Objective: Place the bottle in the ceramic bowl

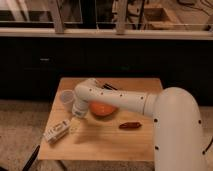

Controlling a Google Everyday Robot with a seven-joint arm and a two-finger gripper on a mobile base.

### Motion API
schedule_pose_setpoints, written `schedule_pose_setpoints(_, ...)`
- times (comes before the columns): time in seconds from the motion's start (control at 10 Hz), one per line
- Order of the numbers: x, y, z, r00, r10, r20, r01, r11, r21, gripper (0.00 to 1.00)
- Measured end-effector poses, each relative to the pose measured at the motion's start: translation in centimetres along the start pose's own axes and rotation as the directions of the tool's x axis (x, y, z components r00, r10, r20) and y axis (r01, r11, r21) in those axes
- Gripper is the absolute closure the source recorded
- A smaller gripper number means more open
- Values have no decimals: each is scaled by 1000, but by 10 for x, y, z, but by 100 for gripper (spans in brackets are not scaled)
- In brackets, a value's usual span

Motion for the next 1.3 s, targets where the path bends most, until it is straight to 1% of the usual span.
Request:
schedule_pose_setpoints(0.2,-3,-1,-1,1000,6,-7,-6,1000,0,20)
schedule_pose_setpoints(0.5,-19,5,3,1000,-6,-18,6,1000,-4,20)
schedule_pose_setpoints(0.7,-19,2,1,1000,0,-23,0,1000,-3,20)
schedule_pose_setpoints(0.9,-35,6,5,1000,-10,-28,10,1000,-8,20)
schedule_pose_setpoints(1.3,-37,3,5,999,1,-36,-1,1000,-8,20)
